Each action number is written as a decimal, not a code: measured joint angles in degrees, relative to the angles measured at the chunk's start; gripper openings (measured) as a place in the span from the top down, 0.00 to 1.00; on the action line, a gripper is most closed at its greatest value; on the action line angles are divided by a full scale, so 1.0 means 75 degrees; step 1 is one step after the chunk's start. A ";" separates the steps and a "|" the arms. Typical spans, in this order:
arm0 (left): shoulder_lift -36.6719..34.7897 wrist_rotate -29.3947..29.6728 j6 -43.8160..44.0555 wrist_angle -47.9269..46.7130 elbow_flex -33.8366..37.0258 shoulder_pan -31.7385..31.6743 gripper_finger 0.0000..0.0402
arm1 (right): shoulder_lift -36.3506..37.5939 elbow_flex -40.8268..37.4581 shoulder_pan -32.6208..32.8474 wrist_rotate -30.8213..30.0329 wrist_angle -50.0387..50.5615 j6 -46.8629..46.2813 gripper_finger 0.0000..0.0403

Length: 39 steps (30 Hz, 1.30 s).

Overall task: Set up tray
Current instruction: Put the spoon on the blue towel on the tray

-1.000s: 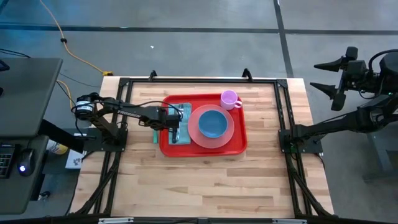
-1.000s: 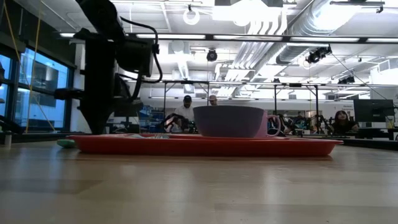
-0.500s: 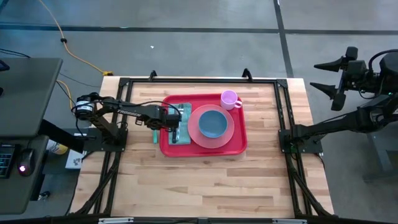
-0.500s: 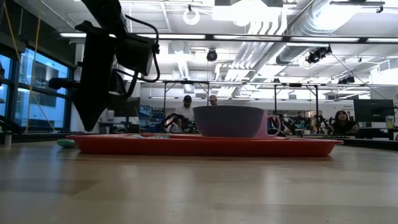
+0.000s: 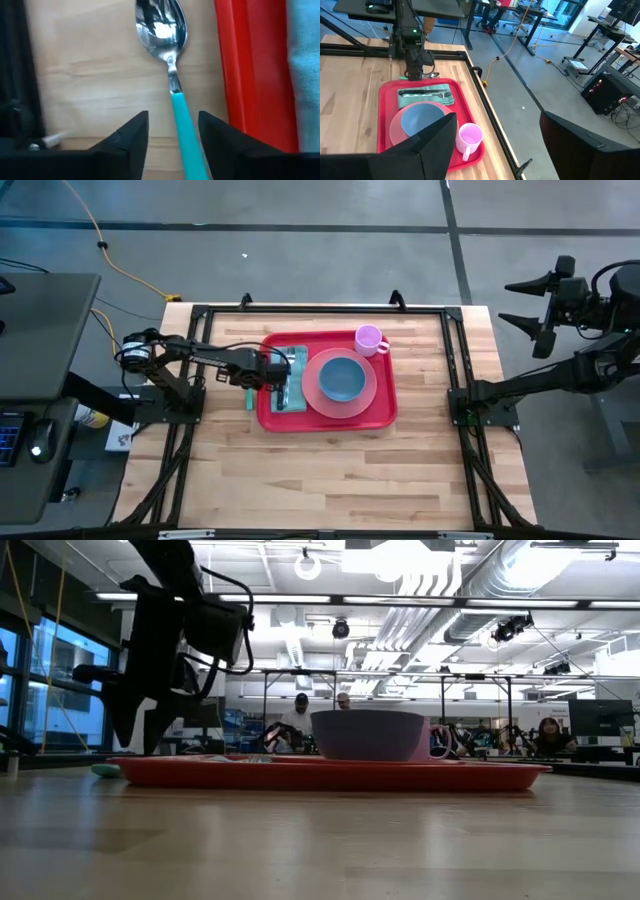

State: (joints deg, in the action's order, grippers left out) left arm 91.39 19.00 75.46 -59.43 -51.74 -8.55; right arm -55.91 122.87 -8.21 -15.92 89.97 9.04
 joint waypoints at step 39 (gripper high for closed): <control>-0.0177 -0.1121 -0.0697 0.1431 0.0949 -0.0659 0.91 | 0.0001 0.0003 0.0003 0.0201 0.0006 -0.0146 0.34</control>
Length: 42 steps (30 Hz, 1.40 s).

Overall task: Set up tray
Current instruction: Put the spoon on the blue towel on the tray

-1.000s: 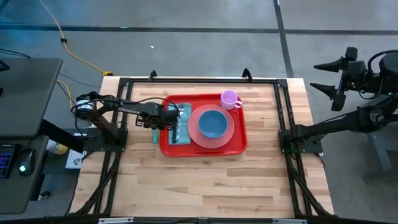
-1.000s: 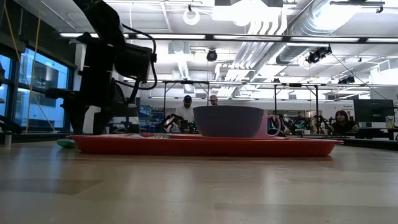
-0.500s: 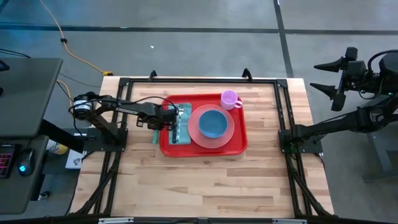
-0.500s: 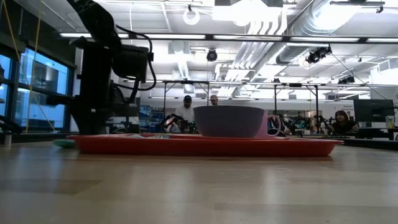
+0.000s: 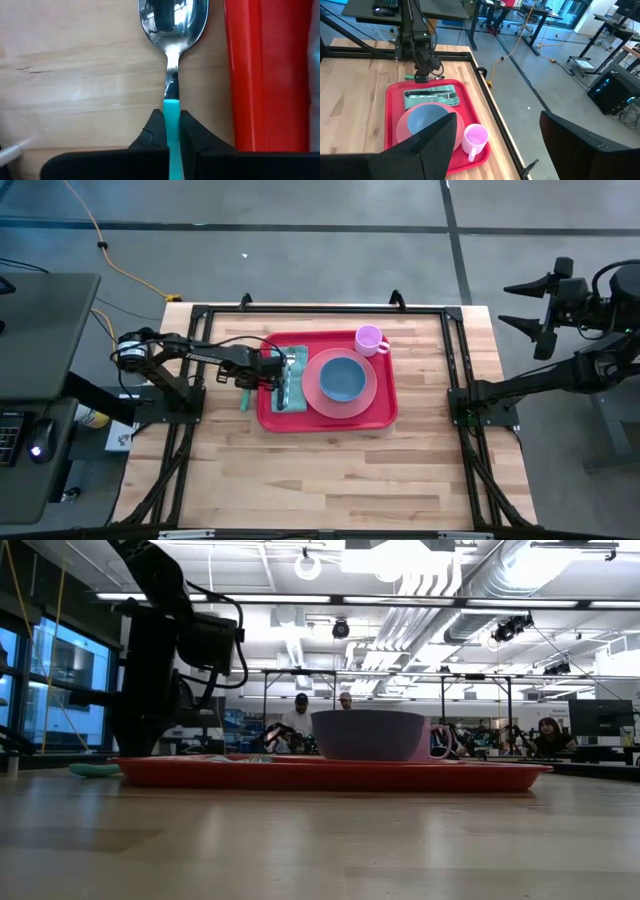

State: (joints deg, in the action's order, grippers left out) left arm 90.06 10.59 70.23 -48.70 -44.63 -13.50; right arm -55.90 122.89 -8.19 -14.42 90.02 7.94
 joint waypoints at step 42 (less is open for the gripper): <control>-0.1381 0.0038 -0.0319 0.3441 -0.0690 0.0471 0.91 | 0.0003 0.0000 -0.0003 -0.0227 0.0000 0.0490 0.34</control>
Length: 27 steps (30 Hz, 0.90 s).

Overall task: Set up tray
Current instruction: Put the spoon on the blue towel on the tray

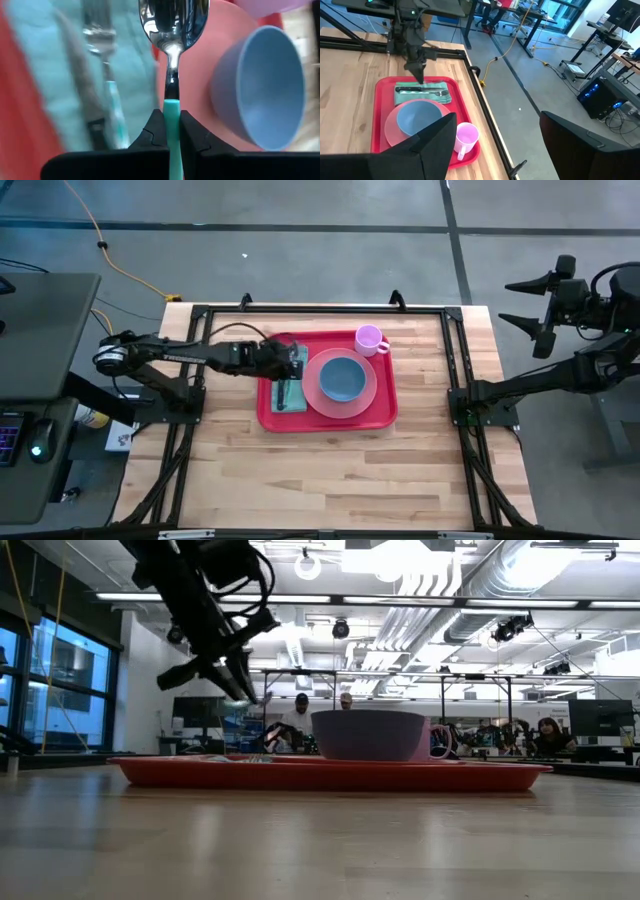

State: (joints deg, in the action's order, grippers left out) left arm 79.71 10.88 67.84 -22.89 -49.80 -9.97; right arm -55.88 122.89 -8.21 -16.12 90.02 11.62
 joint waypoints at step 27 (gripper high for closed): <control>0.1933 0.0776 0.0262 -0.1167 -0.1407 0.0180 0.91 | 0.0000 0.0000 0.0001 0.0026 -0.0001 -0.0012 0.34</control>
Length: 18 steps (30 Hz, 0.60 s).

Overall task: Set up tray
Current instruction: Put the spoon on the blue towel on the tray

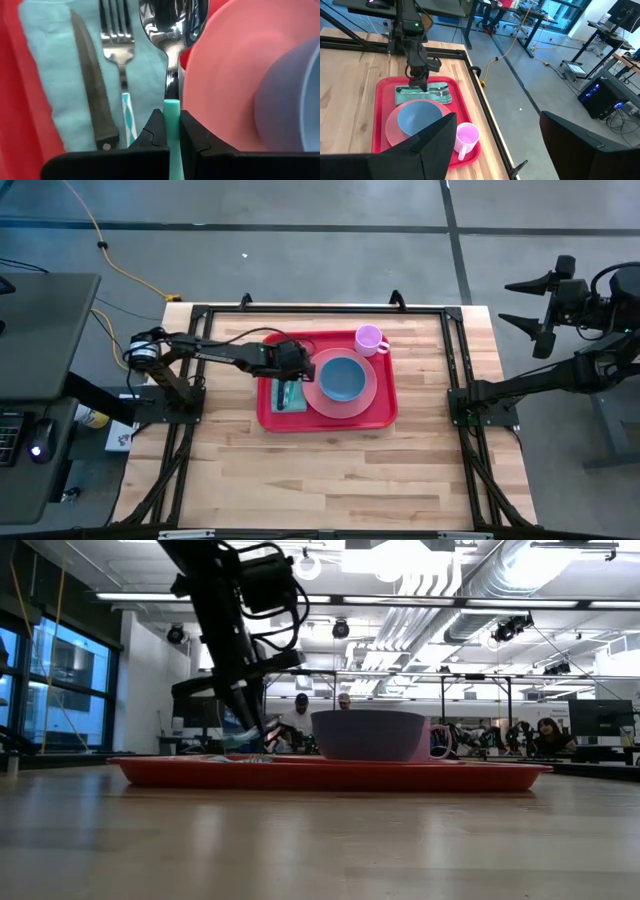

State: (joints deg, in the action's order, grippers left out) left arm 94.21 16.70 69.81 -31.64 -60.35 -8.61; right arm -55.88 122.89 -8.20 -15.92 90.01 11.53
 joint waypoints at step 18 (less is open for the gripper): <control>0.0869 -0.0145 -0.0249 -0.1135 -0.1041 -0.0054 0.91 | 0.0003 0.0000 0.0000 0.0181 0.0001 0.0003 0.34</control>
State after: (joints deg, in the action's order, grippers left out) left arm 100.73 15.62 67.94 -40.15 -68.16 -9.02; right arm -55.86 122.89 -8.20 -14.57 90.02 11.55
